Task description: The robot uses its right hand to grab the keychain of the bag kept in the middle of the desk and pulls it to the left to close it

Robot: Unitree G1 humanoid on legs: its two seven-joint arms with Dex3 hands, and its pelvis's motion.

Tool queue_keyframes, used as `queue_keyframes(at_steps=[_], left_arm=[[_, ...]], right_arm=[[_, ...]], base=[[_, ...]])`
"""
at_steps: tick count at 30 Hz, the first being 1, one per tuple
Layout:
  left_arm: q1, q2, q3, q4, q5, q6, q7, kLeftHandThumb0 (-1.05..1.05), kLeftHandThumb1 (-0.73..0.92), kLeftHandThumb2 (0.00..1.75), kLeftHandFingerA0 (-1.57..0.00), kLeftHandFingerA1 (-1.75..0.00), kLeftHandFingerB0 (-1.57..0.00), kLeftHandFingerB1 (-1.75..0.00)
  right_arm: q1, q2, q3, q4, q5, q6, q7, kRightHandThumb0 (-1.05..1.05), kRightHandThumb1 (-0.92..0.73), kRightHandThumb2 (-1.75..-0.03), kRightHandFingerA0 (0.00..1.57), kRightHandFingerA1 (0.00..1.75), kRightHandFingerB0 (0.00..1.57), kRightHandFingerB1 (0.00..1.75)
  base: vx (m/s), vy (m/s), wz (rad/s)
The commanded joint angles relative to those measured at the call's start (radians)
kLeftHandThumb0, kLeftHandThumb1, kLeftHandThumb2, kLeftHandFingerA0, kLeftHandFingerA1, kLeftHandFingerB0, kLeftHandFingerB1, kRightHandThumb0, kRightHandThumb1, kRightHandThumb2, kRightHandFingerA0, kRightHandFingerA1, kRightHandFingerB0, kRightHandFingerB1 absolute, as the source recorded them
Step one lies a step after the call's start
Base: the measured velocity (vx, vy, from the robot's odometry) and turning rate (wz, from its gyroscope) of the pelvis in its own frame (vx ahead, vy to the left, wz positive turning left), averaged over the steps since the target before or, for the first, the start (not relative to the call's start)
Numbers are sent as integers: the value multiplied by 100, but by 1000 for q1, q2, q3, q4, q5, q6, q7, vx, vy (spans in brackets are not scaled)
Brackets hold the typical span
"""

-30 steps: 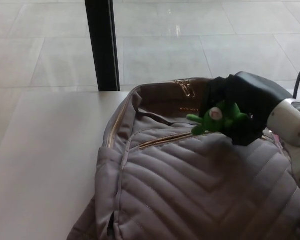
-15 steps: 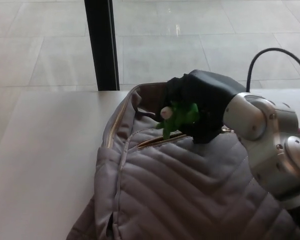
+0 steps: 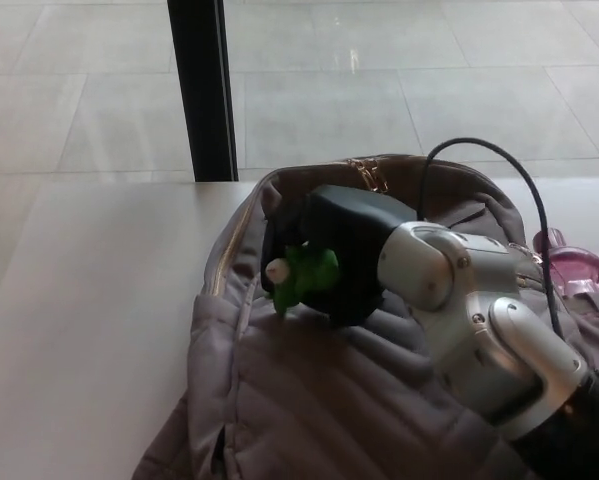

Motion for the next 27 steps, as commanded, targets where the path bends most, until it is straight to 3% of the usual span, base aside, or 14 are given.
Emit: queue_keyframes(at_steps=[1,4,6,9,10,12,13,15,20,22,23,24,25,27], left_arm=[[-4,10,22,5,-28,16,3,-94,92,84,-63,-56,-46,-45],[2,6,18,5,-17,2,12,-93,92,84,-64,-56,-47,-46],[-2,5,26,5,-24,16,11,-100,84,98,-66,-62,-47,-50],[1,6,25,8,-20,14,9,-96,92,84,-62,-56,-47,-47],[4,6,26,8,-20,12,5,-89,82,123,-62,-64,-42,-55],[7,8,27,6,-21,10,-1,-89,82,123,-62,-64,-42,-55],[10,7,23,0,-18,6,2,-98,92,88,-68,-58,-42,-46],[3,10,23,9,-17,16,11,-89,82,122,-63,-64,-42,-55],[-2,9,25,11,-21,12,-12,-90,83,123,-57,-63,-40,-54],[-3,11,20,10,-15,10,-8,-87,83,124,-56,-62,-37,-53],[-1,11,18,9,-13,6,-9,-98,91,90,-58,-56,-38,-45],[0,10,18,9,-15,5,-15,-95,92,90,-57,-56,-37,-44],[0,9,15,8,-12,4,-14,-89,84,125,-54,-62,-37,-53],[0,6,12,5,-11,5,-13,-89,85,124,-56,-62,-38,-54]], right_arm=[[-61,71,22,98,-26,-13,-52,-30,-68,-83,78,167,68,100],[-89,111,11,162,-23,-29,-80,-38,-80,-69,68,137,56,74],[-116,133,10,197,-22,-19,-75,-37,-78,-69,76,163,63,71],[-141,162,11,239,-27,-3,-82,-33,-73,-73,84,175,65,95],[-150,171,13,257,-27,-15,-90,-29,-54,-100,92,175,75,145],[-165,184,13,288,-28,-34,-104,-29,-54,-100,92,175,75,145],[-178,199,16,297,-31,-27,-108,-32,-49,-111,93,175,77,146],[-205,224,20,319,-29,-24,-103,-34,-61,-94,74,161,65,86],[-217,273,6,351,-7,-48,-118,-37,-69,-78,82,172,74,90],[-220,293,9,363,-8,-35,-118,-44,-82,-68,71,149,64,65],[-218,306,9,366,-5,-24,-116,-44,-87,-64,62,107,59,56],[-216,335,11,379,-1,1,-113,-43,-74,-66,67,155,64,71],[-214,367,16,395,-3,24,-122,-40,-72,-70,72,150,62,70],[-196,387,24,405,-7,1,-150,-38,-71,-72,73,155,60,68]], base=[[0,0,0],[0,0,0],[0,0,0],[0,0,0],[0,0,0],[0,0,0],[0,0,0],[0,0,0],[0,0,0],[0,0,0],[0,0,0],[0,0,0],[0,0,0],[0,0,0]])
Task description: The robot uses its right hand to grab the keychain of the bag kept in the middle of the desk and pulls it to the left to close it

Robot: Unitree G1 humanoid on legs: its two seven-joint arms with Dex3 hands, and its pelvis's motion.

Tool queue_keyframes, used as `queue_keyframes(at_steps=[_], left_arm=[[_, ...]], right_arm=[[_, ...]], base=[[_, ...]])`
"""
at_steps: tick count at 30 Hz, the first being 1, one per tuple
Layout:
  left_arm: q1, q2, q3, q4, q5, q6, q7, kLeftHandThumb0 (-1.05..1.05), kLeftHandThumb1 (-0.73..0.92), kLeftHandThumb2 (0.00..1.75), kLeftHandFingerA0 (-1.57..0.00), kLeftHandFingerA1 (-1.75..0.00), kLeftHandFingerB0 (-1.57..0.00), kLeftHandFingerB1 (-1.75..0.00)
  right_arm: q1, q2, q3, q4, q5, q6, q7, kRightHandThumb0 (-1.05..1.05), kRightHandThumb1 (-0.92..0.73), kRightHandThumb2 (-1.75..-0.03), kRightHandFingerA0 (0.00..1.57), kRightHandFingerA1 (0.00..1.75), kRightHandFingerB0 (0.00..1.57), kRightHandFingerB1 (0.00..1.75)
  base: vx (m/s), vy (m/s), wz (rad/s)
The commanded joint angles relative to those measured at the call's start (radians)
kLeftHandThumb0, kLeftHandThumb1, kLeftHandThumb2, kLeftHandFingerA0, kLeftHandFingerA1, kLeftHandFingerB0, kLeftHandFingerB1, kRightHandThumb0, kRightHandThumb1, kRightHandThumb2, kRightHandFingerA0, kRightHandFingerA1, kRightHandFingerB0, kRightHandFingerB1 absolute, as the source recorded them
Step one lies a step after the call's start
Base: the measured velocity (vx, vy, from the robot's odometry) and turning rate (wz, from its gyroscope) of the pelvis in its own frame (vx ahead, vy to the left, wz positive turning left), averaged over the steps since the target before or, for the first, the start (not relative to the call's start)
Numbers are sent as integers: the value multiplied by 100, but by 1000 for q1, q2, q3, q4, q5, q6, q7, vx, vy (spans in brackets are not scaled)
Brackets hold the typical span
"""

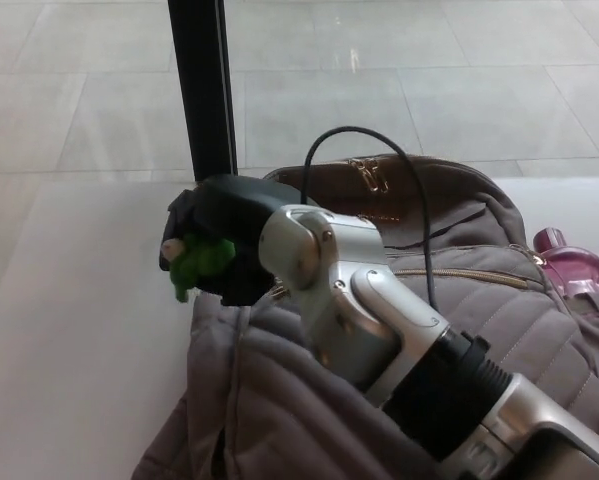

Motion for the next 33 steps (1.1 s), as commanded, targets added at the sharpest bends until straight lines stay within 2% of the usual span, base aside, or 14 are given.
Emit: queue_keyframes(at_steps=[1,7,10,11,17,18,19,25,26,28,29,30,31,33], left_arm=[[3,8,-9,-3,-2,0,-7,-91,86,125,-58,-63,-38,-54],[-4,3,-13,-3,-8,6,-7,-91,86,125,-57,-64,-36,-54],[-7,1,-17,-5,-5,9,5,-92,86,125,-58,-64,-37,-54],[-7,1,-17,-5,-5,11,6,-90,87,125,-58,-64,-36,-54],[-4,-5,-19,-9,-7,4,-4,-92,86,125,-54,-62,-35,-53],[-3,-7,-21,-11,-7,4,-8,-98,91,91,-56,-57,-37,-46],[-4,-10,-22,-11,-5,-2,-6,-90,86,125,-54,-62,-34,-53],[-1,-6,-17,-10,-10,-2,-12,-94,89,127,-54,-63,-33,-53],[-1,-7,-16,-9,-11,0,-12,-91,86,125,-55,-63,-33,-53],[5,-2,-21,-11,-6,-1,-14,-90,85,125,-55,-64,-33,-53],[2,1,-19,-5,-7,4,-12,-95,89,126,-54,-62,-33,-53],[0,2,-18,-2,-7,6,-11,-92,85,124,-53,-62,-34,-54],[-2,1,-18,0,-7,7,-10,-92,86,125,-54,-63,-35,-53],[-1,3,-18,0,-7,6,-11,-92,86,125,-54,-63,-35,-53]], right_arm=[[0,86,39,44,2,-10,-55,-36,-69,-79,74,148,40,61],[1,157,46,109,30,11,-113,-37,-73,-80,78,166,35,62],[-9,199,31,171,46,3,-158,-37,-57,-107,97,120,17,57],[-6,216,7,188,66,-3,-180,-32,-72,-75,57,153,16,45],[-50,319,-88,300,131,27,-269,-40,-77,-69,70,162,20,58],[-61,331,-95,312,133,43,-275,-37,-76,-69,70,163,19,59],[-67,334,-87,321,128,38,-276,-35,-73,-74,68,162,24,60],[-68,321,4,364,80,-88,-302,-33,-71,-80,79,163,59,90],[-86,308,46,374,57,-96,-254,-39,-75,-76,74,159,35,77],[-80,295,54,334,85,-96,-166,-64,-69,-61,51,79,13,45],[-74,293,27,304,130,-77,-106,-73,-49,-91,38,69,3,21],[-85,287,24,295,144,-59,-58,-81,-58,-66,9,55,0,1],[-114,271,29,284,155,-28,25,-105,-59,-99,0,11,0,5],[-138,259,36,278,159,-13,77,-105,-59,-99,0,11,0,5]], base=[[0,0,0],[0,0,0],[0,0,0],[0,0,0],[0,0,0],[0,0,0],[0,0,0],[0,0,0],[0,0,0],[0,0,0],[0,0,0],[0,0,0],[0,0,0],[0,0,0]])
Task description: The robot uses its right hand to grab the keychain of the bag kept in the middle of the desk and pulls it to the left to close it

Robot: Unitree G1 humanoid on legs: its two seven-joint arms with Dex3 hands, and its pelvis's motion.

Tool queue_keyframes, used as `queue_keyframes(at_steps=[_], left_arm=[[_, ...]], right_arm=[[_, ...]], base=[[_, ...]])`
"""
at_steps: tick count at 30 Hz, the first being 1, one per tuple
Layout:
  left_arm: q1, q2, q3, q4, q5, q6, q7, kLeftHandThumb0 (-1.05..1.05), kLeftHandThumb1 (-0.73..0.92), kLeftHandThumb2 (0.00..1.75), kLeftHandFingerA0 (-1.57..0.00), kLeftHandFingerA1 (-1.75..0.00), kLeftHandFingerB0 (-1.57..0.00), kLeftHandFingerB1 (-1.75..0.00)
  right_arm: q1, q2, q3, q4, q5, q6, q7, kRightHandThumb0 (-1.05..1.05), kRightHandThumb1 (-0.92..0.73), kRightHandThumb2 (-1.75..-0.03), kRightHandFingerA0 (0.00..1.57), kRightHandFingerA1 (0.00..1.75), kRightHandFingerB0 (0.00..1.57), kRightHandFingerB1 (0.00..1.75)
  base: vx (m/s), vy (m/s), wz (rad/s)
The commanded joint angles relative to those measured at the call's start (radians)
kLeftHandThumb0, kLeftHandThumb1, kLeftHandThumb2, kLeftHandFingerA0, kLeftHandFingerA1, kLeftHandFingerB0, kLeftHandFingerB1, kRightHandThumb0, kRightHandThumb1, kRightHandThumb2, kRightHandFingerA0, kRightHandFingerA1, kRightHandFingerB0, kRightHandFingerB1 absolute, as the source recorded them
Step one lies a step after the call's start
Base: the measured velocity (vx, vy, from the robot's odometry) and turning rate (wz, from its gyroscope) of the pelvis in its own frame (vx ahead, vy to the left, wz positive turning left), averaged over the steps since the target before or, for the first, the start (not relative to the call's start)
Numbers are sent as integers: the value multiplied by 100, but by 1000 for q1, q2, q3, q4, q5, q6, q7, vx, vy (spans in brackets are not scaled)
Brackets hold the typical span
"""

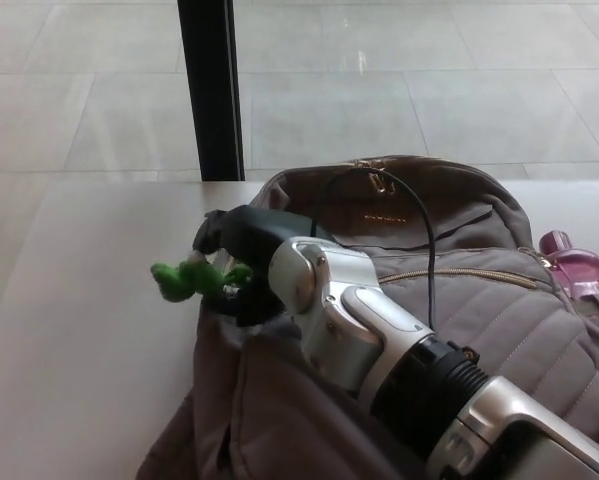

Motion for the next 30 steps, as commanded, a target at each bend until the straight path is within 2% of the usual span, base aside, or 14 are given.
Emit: queue_keyframes(at_steps=[1,2,4,5,7,8,9,11,12,14,16,30], left_arm=[[7,14,1,2,-8,8,-7,-92,86,125,-56,-63,-34,-53],[6,14,0,2,-7,11,-1,-90,85,124,-56,-64,-34,-53],[10,18,2,0,-7,11,1,-90,85,124,-56,-64,-34,-53],[15,14,-1,2,-4,6,0,-94,87,125,-59,-63,-34,-53],[21,18,-2,4,-2,3,-1,-94,87,125,-59,-63,-34,-53],[25,23,-3,7,1,-1,1,-94,87,125,-61,-64,-35,-53],[26,24,-3,6,1,0,1,-93,87,125,-60,-64,-34,-53],[31,19,-4,10,3,-5,-2,-94,87,125,-59,-63,-33,-52],[32,20,-7,12,7,-8,0,-94,87,125,-58,-63,-34,-53],[36,17,-5,12,3,-6,-4,-95,86,125,-58,-63,-34,-53],[41,11,-4,13,2,-8,-5,-95,86,125,-58,-63,-34,-53],[83,15,6,19,-8,-17,-27,-95,86,125,-58,-63,-34,-53]], right_arm=[[-122,236,5,2,129,58,268,-105,-59,-98,0,9,0,5],[-146,213,-24,-23,168,92,335,-105,-60,-100,0,10,0,6],[-163,202,-38,-38,190,119,375,-105,-60,-100,0,10,0,6],[-217,90,-21,-163,195,165,509,-105,-60,-62,0,13,0,0],[-221,76,-31,-197,211,210,537,-105,-60,-62,0,13,0,0],[-234,0,-54,-275,238,254,598,-105,-60,-67,0,30,0,0],[-255,-65,-91,-338,270,323,643,-104,-56,-102,0,7,0,0],[-260,-134,-127,-395,301,346,684,-102,-57,-102,0,11,0,0],[-268,-182,-145,-422,300,343,697,-105,-64,-63,0,1,0,0],[-275,-291,-149,-476,269,275,735,-105,-75,-66,0,0,0,0],[-275,-309,-148,-491,268,263,745,-105,-75,-66,0,0,0,0],[-276,-302,-107,-573,284,356,762,-105,-75,-66,0,0,0,0]], base=[[0,0,0],[0,0,0],[0,0,0],[0,0,0],[0,0,0],[0,0,0],[0,0,0],[0,0,0],[0,0,0],[0,0,0],[0,0,0],[0,0,0]])
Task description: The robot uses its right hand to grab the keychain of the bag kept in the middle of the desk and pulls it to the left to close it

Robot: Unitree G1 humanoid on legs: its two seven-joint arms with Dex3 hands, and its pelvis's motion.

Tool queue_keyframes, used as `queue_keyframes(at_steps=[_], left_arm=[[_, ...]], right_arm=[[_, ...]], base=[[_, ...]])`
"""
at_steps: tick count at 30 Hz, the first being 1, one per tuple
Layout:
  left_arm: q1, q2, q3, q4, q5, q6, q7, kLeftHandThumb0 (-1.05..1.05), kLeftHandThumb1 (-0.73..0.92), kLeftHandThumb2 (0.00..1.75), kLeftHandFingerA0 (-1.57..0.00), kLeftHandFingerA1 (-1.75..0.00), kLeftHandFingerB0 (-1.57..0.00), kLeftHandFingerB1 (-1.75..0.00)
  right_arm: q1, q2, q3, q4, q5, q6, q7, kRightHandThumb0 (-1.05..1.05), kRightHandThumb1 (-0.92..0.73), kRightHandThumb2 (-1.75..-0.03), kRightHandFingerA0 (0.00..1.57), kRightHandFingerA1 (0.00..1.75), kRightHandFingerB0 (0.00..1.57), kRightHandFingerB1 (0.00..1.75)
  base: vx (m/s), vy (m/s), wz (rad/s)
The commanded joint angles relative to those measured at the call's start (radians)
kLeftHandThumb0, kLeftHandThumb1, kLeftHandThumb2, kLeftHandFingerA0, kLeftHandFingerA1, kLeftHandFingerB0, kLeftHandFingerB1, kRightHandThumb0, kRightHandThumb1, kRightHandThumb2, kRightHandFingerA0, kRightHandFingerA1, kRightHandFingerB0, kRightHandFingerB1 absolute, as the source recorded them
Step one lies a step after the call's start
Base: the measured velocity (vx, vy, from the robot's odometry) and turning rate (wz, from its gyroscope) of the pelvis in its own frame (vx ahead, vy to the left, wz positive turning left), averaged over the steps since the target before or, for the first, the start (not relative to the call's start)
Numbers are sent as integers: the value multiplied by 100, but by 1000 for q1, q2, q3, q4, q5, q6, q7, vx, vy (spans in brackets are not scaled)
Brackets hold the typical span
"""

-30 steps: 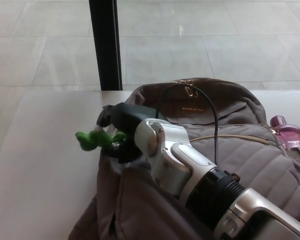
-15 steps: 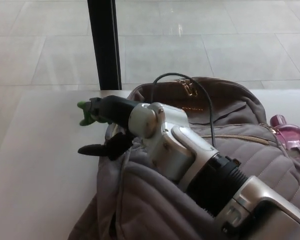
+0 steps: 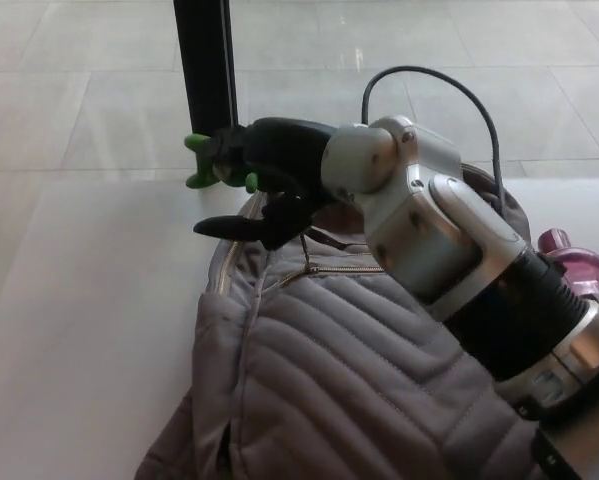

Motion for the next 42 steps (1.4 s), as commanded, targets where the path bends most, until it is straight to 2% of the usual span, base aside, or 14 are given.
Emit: queue_keyframes(at_steps=[1,42], left_arm=[[45,16,7,12,-9,-16,-26,-95,86,125,-58,-63,-34,-53],[27,10,-8,18,-1,-10,-14,-95,86,125,-58,-63,-34,-53]], right_arm=[[-156,-79,-11,-196,133,183,308,-105,-75,-66,0,0,0,0],[-163,-137,28,-214,209,223,298,-105,-75,-66,0,0,0,0]], base=[[0,0,0],[0,0,0]])
